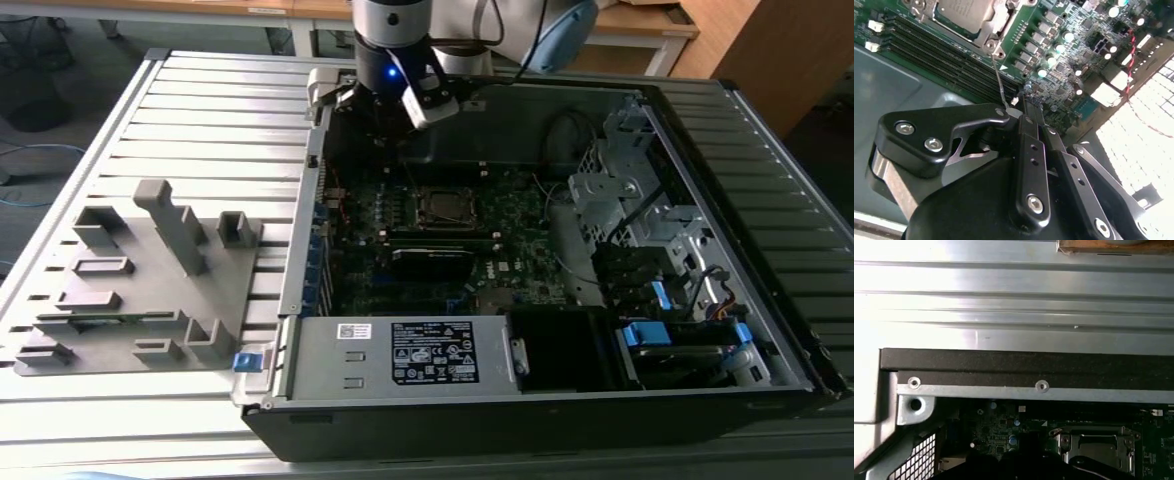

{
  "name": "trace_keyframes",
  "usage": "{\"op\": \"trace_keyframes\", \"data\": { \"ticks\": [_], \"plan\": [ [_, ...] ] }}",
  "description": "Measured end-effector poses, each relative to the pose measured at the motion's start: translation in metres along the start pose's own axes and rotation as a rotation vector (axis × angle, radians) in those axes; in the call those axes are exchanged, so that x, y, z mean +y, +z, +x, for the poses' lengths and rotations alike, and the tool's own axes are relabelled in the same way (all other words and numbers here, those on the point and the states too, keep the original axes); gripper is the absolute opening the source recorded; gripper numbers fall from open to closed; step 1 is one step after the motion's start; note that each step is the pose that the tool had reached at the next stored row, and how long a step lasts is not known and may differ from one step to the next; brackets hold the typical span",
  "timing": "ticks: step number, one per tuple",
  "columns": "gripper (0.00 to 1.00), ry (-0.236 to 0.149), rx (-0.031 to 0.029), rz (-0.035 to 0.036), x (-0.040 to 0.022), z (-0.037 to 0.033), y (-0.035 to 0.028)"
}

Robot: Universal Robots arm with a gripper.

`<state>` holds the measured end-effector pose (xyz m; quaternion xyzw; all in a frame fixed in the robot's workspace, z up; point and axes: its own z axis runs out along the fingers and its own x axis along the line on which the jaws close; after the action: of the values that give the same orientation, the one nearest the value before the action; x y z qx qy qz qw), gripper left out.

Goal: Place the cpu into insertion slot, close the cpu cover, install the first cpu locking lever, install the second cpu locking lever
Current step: 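Install the first cpu locking lever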

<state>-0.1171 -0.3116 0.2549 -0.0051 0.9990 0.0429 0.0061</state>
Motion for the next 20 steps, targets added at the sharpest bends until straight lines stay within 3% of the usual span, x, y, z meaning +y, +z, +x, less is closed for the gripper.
{"op": "trace_keyframes", "data": {
  "ticks": [13,20],
  "plan": [
    [0.11,0.0,0.0017,-0.0016,-0.0003,-0.0289,0.0003],
    [0.11,0.0,0.0018,-0.0016,-0.0004,-0.0388,0.0005]
  ]
}}
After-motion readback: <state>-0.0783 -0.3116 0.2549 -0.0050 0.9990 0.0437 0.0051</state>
